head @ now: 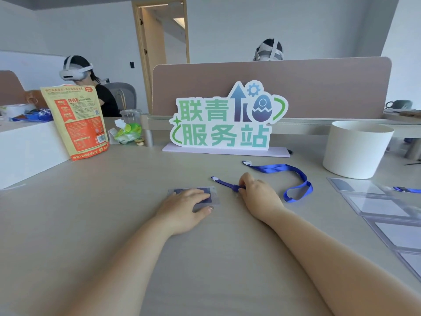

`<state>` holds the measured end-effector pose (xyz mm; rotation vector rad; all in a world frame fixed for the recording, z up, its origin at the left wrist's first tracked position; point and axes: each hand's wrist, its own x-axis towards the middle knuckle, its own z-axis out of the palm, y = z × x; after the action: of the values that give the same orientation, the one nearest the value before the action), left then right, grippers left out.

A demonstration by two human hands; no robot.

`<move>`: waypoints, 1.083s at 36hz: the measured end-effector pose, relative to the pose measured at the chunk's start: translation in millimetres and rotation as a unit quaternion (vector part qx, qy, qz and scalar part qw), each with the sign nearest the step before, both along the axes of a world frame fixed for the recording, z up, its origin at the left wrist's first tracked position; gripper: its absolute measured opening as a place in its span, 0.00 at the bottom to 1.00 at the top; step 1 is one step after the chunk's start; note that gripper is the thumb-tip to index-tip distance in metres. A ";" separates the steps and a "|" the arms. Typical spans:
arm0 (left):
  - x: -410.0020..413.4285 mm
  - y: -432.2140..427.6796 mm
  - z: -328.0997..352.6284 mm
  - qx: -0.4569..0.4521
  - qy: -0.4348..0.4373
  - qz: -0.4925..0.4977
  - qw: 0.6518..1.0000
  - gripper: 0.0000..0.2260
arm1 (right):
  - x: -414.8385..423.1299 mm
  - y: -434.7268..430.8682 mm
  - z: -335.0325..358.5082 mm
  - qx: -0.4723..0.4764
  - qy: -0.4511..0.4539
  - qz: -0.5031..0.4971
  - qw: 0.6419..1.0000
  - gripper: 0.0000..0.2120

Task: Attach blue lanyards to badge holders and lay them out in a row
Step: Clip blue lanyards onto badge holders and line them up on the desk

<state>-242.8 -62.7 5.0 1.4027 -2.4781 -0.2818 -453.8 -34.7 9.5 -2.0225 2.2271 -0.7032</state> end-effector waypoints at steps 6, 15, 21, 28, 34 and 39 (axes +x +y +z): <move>-9.2 -6.0 -5.5 -0.019 -0.041 -0.020 0.999 0.21 | 0.9 2.5 -0.3 0.002 0.026 0.017 1.000 0.18; -69.0 -33.6 -5.7 -0.009 -0.059 -0.052 0.997 0.20 | -11.2 10.9 4.8 0.051 0.142 -0.055 0.987 0.14; -113.4 -52.0 -5.4 -0.005 -0.038 -0.093 0.995 0.19 | -37.7 8.5 14.5 0.098 0.091 -0.085 0.987 0.13; -140.5 -77.2 -9.2 -0.019 -0.049 -0.104 0.993 0.16 | -66.8 -0.5 24.9 0.144 0.042 -0.071 0.986 0.09; -139.5 -81.9 -9.3 -0.008 -0.025 -0.104 0.994 0.19 | -101.5 -14.2 28.4 0.094 -0.061 -0.130 0.985 0.09; -139.1 -80.7 -8.9 -0.029 -0.023 -0.110 0.993 0.19 | -139.2 -24.4 49.0 0.007 -0.151 -0.159 0.976 0.07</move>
<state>-381.9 -143.5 -3.8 1.1256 -2.6595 -0.2209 -593.0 -59.1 58.5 -1.4451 2.3754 -0.9451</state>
